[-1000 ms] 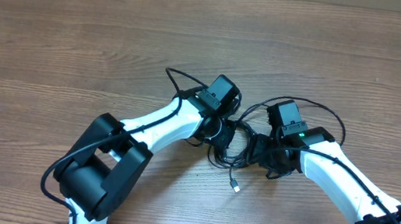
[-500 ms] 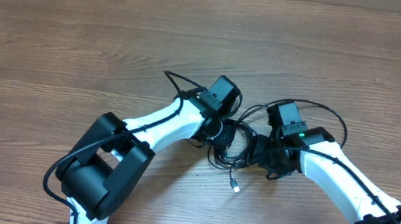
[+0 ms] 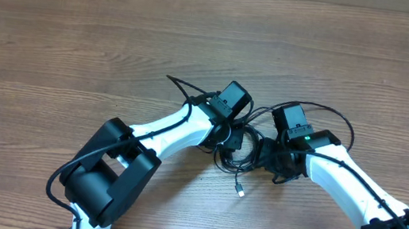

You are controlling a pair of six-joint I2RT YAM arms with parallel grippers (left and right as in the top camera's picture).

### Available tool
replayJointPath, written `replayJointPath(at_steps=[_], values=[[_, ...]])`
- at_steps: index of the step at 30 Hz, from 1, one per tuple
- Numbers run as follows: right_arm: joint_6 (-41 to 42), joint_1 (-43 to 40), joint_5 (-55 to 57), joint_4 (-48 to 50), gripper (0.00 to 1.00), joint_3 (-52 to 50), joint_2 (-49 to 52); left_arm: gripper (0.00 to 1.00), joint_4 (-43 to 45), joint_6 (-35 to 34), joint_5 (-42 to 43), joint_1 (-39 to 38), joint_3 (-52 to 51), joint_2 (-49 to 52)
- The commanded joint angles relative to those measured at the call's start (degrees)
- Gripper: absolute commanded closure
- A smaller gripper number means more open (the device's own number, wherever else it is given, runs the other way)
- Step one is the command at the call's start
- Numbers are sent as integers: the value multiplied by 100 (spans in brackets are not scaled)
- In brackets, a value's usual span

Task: Untangle cables

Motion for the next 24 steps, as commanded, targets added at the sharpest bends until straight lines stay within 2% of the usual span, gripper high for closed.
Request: replayJointPath(at_steps=[1,3,4,5,10,12,15,18,24], values=[[24,28,133,120,44,-219,63,78,63,-247,76,-116,-118,476],[24,28,131,208,44,-306,63,85,116,-238,177,-120,-118,476],[24,28,131,219,44,-328,63,93,146,-195,212,-120,-118,476],[22,28,131,219,44,-337,63,96,210,-74,295,-120,-116,476],[-11,28,131,214,43,-337,63,96,256,286,977,57,68,452],[-92,28,129,216,43,-337,63,96,280,398,1486,240,216,422],[-157,28,109,221,34,-337,63,96,352,688,2374,503,450,413],[-157,28,83,221,34,-337,63,96,409,1003,3331,796,662,413],[-179,28,63,238,34,-337,63,96,411,1303,4618,1403,990,413]])
